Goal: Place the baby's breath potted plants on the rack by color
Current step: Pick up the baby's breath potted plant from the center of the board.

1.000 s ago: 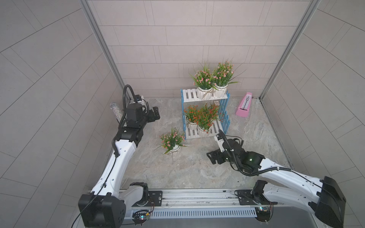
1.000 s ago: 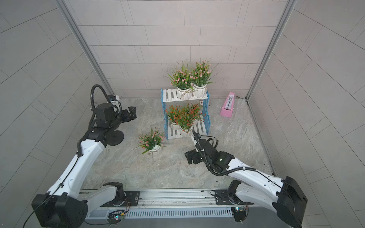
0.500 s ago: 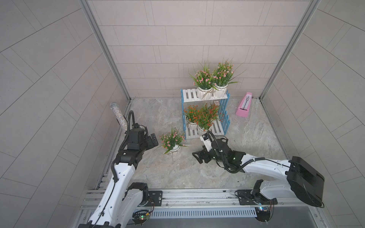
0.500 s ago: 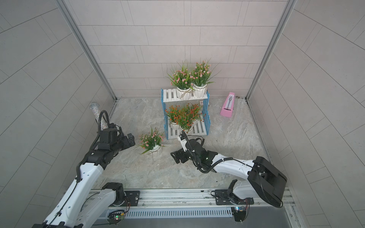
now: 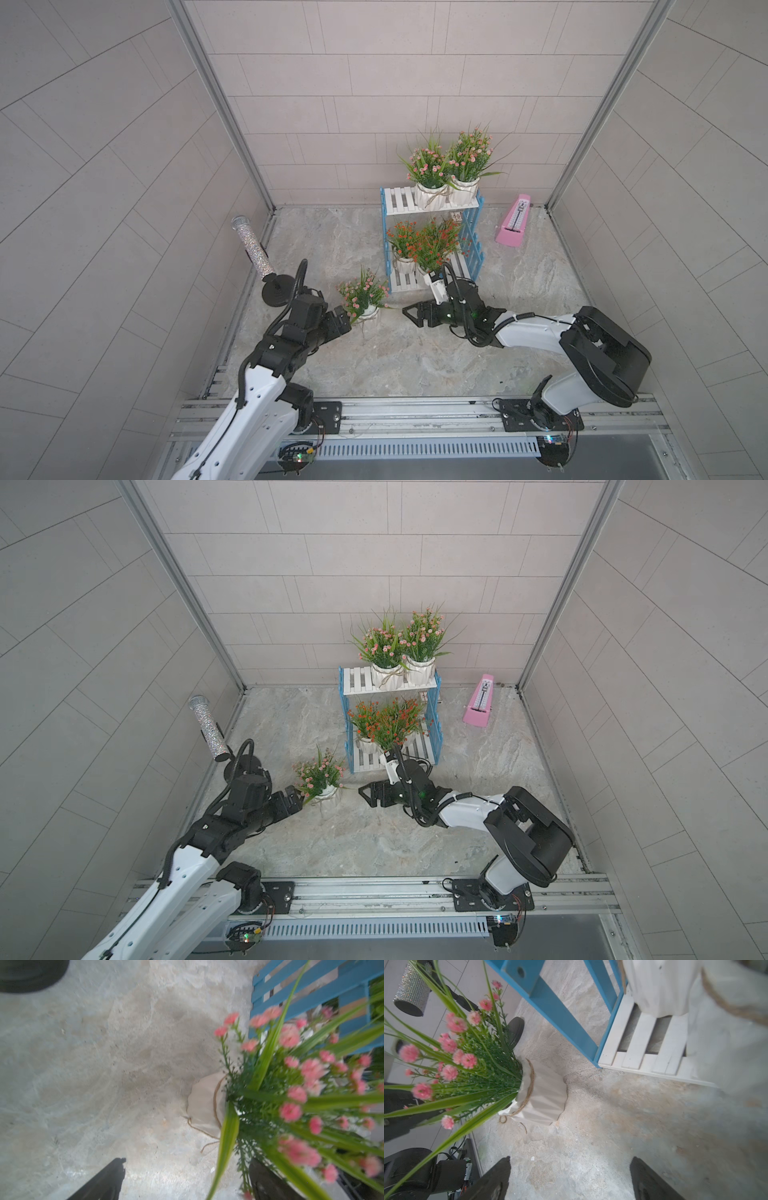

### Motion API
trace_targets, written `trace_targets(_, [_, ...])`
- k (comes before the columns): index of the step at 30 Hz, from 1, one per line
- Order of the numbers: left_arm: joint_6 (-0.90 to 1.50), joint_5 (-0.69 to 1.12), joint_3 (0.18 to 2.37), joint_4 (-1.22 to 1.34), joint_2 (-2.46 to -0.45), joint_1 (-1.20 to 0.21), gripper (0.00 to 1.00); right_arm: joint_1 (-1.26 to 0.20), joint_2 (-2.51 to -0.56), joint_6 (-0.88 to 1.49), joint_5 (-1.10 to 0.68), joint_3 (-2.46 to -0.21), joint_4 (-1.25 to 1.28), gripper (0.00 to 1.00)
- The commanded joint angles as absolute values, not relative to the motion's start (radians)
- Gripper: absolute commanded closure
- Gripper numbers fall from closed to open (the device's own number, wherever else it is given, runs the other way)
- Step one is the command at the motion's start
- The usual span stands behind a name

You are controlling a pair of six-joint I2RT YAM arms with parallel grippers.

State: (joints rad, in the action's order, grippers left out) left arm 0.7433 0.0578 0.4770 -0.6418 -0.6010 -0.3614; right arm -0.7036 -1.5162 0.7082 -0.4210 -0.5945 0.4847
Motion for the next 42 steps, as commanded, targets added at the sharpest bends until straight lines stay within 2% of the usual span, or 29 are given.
trace_targets(1, [0.868,-0.08,0.42,-0.692,-0.48,-0.464,0.03,-0.693,-1.532,0.739,-0.453,-0.611,0.523,0.07])
trace_targets(6, [0.896,-0.178,0.352,-0.734,-0.29,-0.592,0.03,-0.682,-1.543,0.738,-0.461,-0.598,0.532,0.07])
trace_targets(10, [0.858,-0.171,0.3,-0.676,-0.283,-0.63,0.02,-0.669,-1.551,0.74,-0.472,-0.592,0.541,0.07])
trace_targets(15, [0.793,-0.202,0.305,-0.54,-0.438,-0.703,0.02,-0.651,-1.544,0.734,-0.482,-0.588,0.531,0.07])
trace_targets(25, [0.623,-0.356,0.425,-0.238,-0.89,-0.96,0.01,-0.629,-1.537,0.723,-0.501,-0.574,0.543,0.07])
trace_targets(31, [0.632,-0.483,0.416,-0.121,-0.969,-0.973,0.0,-0.617,-1.515,0.72,-0.511,-0.549,0.562,0.07])
trace_targets(42, [0.716,-0.699,0.412,-0.062,-1.074,-0.972,0.0,-0.611,-1.474,0.705,-0.506,-0.519,0.565,0.05])
